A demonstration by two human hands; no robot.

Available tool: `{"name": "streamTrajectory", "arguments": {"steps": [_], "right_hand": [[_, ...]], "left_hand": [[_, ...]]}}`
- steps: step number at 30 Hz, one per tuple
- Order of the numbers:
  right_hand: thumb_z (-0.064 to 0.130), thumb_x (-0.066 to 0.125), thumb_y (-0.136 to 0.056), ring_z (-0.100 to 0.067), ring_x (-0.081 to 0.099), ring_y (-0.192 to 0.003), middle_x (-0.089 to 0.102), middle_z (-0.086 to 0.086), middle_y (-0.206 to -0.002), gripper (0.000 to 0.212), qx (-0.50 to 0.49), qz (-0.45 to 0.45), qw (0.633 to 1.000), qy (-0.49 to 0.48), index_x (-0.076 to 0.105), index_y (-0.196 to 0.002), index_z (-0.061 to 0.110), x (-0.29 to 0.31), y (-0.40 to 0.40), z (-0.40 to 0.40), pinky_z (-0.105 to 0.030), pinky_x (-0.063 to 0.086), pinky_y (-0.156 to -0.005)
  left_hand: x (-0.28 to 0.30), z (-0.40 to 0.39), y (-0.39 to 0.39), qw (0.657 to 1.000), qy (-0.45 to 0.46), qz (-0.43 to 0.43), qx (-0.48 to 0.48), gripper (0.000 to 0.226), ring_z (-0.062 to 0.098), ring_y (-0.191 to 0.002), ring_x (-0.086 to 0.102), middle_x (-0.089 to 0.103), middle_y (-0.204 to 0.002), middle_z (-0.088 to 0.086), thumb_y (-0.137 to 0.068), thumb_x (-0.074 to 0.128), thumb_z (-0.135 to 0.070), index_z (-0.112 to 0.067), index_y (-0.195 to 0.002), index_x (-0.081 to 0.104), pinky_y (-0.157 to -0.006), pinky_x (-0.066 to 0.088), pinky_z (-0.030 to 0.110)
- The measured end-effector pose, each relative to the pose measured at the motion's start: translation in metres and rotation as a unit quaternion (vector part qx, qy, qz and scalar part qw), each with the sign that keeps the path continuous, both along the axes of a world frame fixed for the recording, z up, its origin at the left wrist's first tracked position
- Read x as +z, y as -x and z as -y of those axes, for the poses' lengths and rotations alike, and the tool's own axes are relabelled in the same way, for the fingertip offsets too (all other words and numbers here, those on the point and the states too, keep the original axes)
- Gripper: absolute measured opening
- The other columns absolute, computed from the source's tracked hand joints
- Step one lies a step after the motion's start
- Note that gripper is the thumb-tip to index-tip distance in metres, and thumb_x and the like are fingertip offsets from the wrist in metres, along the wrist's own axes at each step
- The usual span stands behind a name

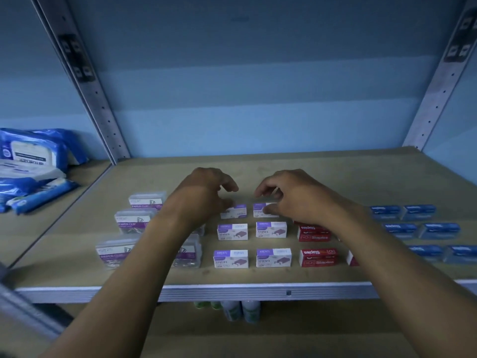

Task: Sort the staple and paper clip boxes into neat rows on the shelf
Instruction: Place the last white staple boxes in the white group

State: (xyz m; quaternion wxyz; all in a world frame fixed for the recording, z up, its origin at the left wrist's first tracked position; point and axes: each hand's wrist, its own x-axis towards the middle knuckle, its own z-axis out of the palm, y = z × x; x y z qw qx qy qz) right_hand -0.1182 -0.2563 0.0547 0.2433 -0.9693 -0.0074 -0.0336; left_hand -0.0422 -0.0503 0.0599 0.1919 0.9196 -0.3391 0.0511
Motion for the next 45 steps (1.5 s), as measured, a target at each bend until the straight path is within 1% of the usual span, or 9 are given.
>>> {"name": "streamTrajectory", "arguments": {"steps": [8,13,18,25,27,31,36,41,45], "right_hand": [[0.022,0.08,-0.084,-0.003,0.061,-0.095,0.066,0.012,-0.111,0.03,0.003,0.001,1.0,-0.008,0.073,-0.112,0.031,-0.002,-0.002,-0.002,-0.026,0.054,-0.086],[0.02,0.078,-0.085,-0.001,0.062,-0.089,0.068,0.013,-0.105,0.025,0.005,0.005,1.0,-0.006,0.075,-0.108,0.03,-0.005,-0.003,-0.001,-0.02,0.052,-0.078],[0.016,0.073,-0.087,-0.002,0.063,-0.085,0.07,0.011,-0.101,0.02,0.007,0.008,1.0,0.009,0.076,-0.102,0.029,-0.01,-0.004,-0.002,-0.021,0.054,-0.072],[0.012,0.07,-0.087,-0.001,0.065,-0.083,0.073,0.009,-0.096,0.022,0.008,0.019,1.0,0.004,0.078,-0.1,0.028,-0.01,-0.005,-0.001,-0.026,0.058,-0.078],[0.013,0.071,-0.087,-0.001,0.064,-0.082,0.073,0.01,-0.096,0.021,0.01,0.017,1.0,0.006,0.078,-0.1,0.028,-0.011,-0.005,0.0,-0.025,0.057,-0.077],[0.008,0.07,-0.086,0.0,0.064,-0.082,0.072,0.01,-0.096,0.025,0.01,0.012,1.0,0.001,0.078,-0.102,0.027,-0.01,-0.005,0.003,-0.025,0.057,-0.079],[0.005,0.068,-0.086,-0.001,0.065,-0.083,0.073,0.009,-0.095,0.028,0.003,0.01,1.0,0.01,0.079,-0.1,0.027,-0.007,-0.003,0.003,-0.025,0.057,-0.08],[0.005,0.067,-0.085,-0.002,0.065,-0.083,0.072,0.009,-0.094,0.029,-0.003,0.006,1.0,0.016,0.079,-0.099,0.028,-0.006,-0.001,0.003,-0.026,0.057,-0.081],[0.007,0.068,-0.086,-0.001,0.064,-0.082,0.072,0.01,-0.094,0.028,0.005,0.003,1.0,0.015,0.079,-0.1,0.028,-0.005,-0.001,0.001,-0.022,0.056,-0.078]], "left_hand": [[0.004,0.002,0.001,1.0,0.002,0.016,-0.007,0.02,0.001,-0.095,0.051,0.067,-0.11,-0.013,-0.089,0.067,-0.031,-0.03,-0.108,0.072,-0.077,0.035,0.016],[0.0,0.007,0.002,0.998,-0.044,0.034,0.002,0.035,0.01,-0.111,0.052,0.068,-0.109,-0.014,-0.077,0.071,-0.053,-0.04,-0.11,0.07,-0.089,0.042,0.026],[-0.004,0.018,0.008,0.99,-0.098,0.096,0.029,0.03,0.012,-0.109,0.052,0.071,-0.095,-0.019,-0.072,0.072,-0.059,-0.037,-0.092,0.073,-0.095,0.033,0.027],[-0.008,0.029,0.001,0.985,-0.13,0.086,0.08,0.03,0.014,-0.106,0.058,0.071,-0.092,-0.013,-0.074,0.068,-0.063,-0.034,-0.08,0.073,-0.105,0.034,0.033],[-0.006,0.028,0.002,0.985,-0.13,0.086,0.077,0.036,0.016,-0.102,0.061,0.071,-0.093,-0.011,-0.076,0.064,-0.065,-0.031,-0.084,0.076,-0.101,0.039,0.033],[0.013,0.014,-0.002,0.991,-0.086,0.096,-0.028,0.02,0.013,-0.105,0.06,0.071,-0.108,-0.014,-0.088,0.064,-0.041,-0.035,-0.106,0.073,-0.083,0.042,0.026],[0.039,0.008,-0.021,0.954,-0.189,0.08,-0.221,0.048,0.008,-0.127,0.044,0.058,-0.13,-0.021,-0.082,0.072,-0.006,-0.043,-0.114,0.068,-0.103,0.042,0.034],[0.041,0.019,-0.025,0.907,-0.298,0.104,-0.279,0.055,0.007,-0.128,0.04,0.05,-0.137,-0.021,-0.082,0.069,-0.005,-0.046,-0.118,0.064,-0.1,0.043,0.035],[0.038,0.022,-0.027,0.901,-0.319,0.092,-0.28,0.051,0.007,-0.127,0.043,0.051,-0.136,-0.021,-0.079,0.071,-0.007,-0.045,-0.113,0.068,-0.096,0.045,0.033]]}}
